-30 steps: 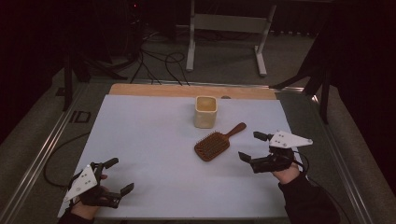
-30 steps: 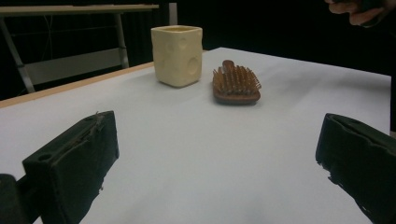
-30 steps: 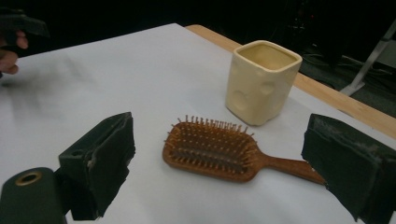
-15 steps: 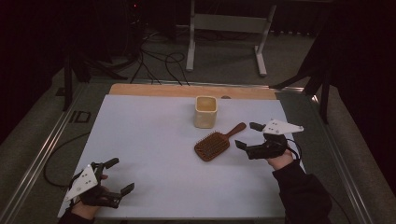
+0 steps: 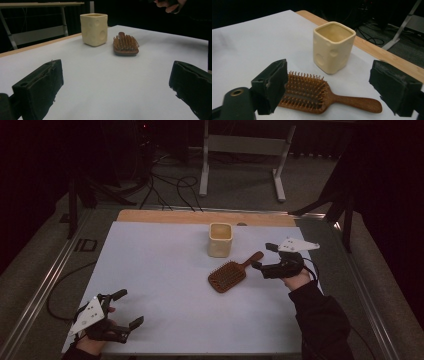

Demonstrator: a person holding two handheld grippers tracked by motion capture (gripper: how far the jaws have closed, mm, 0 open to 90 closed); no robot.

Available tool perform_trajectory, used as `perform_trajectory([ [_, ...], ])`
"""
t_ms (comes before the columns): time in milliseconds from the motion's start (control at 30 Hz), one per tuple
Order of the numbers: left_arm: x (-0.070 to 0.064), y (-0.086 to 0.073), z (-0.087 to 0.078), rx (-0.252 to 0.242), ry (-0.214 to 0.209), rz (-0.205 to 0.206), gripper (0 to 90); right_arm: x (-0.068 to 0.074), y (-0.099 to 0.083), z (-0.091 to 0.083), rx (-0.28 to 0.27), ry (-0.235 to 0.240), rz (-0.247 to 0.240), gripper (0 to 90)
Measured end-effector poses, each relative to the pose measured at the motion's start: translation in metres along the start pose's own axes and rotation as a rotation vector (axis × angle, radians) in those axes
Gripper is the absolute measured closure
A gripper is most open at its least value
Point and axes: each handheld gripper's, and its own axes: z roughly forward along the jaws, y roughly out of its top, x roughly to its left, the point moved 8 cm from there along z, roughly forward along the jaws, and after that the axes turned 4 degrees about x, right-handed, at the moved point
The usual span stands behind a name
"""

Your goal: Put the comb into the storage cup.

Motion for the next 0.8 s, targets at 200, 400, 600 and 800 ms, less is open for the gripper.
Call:
perform_trajectory([
  [200,0.0,0.0,0.0,0.0,-0.001,0.001,0.1,-0.014,0.0,0.014,0.029,-0.021,0.011,23.2],
  [400,0.0,0.0,0.0,0.002,-0.002,0.002,0.1,-0.022,-0.001,0.024,0.057,-0.041,0.021,26.3],
  [600,-0.001,-0.001,0.0,0.007,-0.006,0.006,0.1,-0.035,-0.007,0.038,0.104,-0.075,0.024,35.0],
  [800,-0.001,-0.001,0.0,0.003,-0.009,0.003,0.1,-0.043,-0.012,0.048,0.138,-0.084,0.04,43.4],
])
